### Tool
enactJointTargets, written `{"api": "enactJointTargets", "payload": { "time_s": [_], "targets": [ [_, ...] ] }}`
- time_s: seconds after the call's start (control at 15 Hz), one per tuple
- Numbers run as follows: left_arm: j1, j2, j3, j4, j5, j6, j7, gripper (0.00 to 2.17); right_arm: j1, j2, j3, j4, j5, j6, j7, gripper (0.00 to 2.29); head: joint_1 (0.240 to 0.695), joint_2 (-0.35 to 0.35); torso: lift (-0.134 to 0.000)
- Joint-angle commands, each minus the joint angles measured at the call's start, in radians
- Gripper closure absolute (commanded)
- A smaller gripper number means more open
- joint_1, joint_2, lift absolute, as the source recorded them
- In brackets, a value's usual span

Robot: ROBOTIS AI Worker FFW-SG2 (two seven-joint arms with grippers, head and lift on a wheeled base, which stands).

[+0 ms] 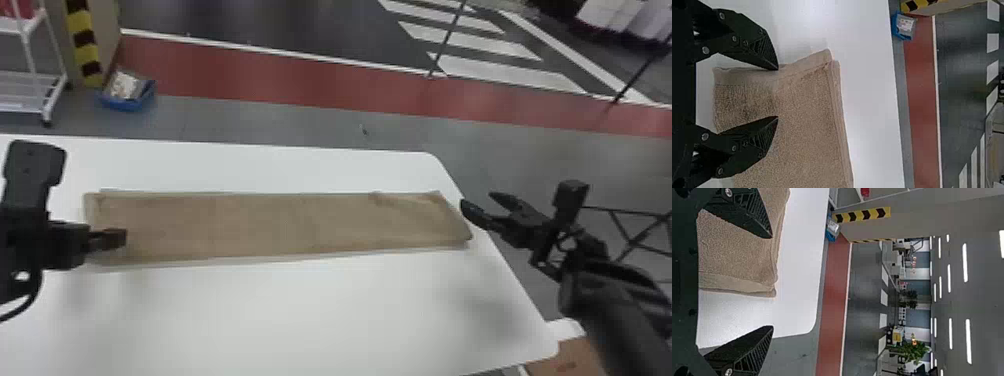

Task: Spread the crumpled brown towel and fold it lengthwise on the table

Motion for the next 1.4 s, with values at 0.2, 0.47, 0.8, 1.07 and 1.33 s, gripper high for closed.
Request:
{"api": "enactJointTargets", "payload": {
  "time_s": [0.2, 0.47, 0.8, 1.07, 1.33],
  "targets": [
    [-0.005, 0.0, -0.006, 0.001, -0.012, 0.049, -0.008, 0.99, -0.002, -0.001, 0.0, 0.0, -0.01, -0.004, 0.0, 0.07, 0.695, -0.347, -0.123],
    [-0.005, 0.0, -0.005, 0.0, -0.021, 0.058, -0.006, 1.23, 0.0, -0.001, 0.0, 0.0, -0.016, -0.004, 0.0, 0.07, 0.695, -0.347, -0.123],
    [-0.002, 0.017, 0.033, -0.023, -0.021, 0.104, -0.008, 1.26, 0.0, -0.001, 0.0, 0.0, -0.017, -0.004, 0.002, 0.07, 0.695, -0.339, -0.123],
    [0.001, 0.053, 0.076, -0.032, -0.021, 0.117, -0.012, 1.26, 0.0, 0.002, 0.0, 0.0, -0.017, -0.007, 0.002, 0.07, 0.695, -0.316, -0.123],
    [0.022, 0.076, 0.133, -0.061, -0.019, 0.156, -0.026, 1.26, 0.0, 0.005, 0.0, 0.0, -0.017, -0.007, 0.002, 0.07, 0.695, -0.281, -0.123]
  ]
}}
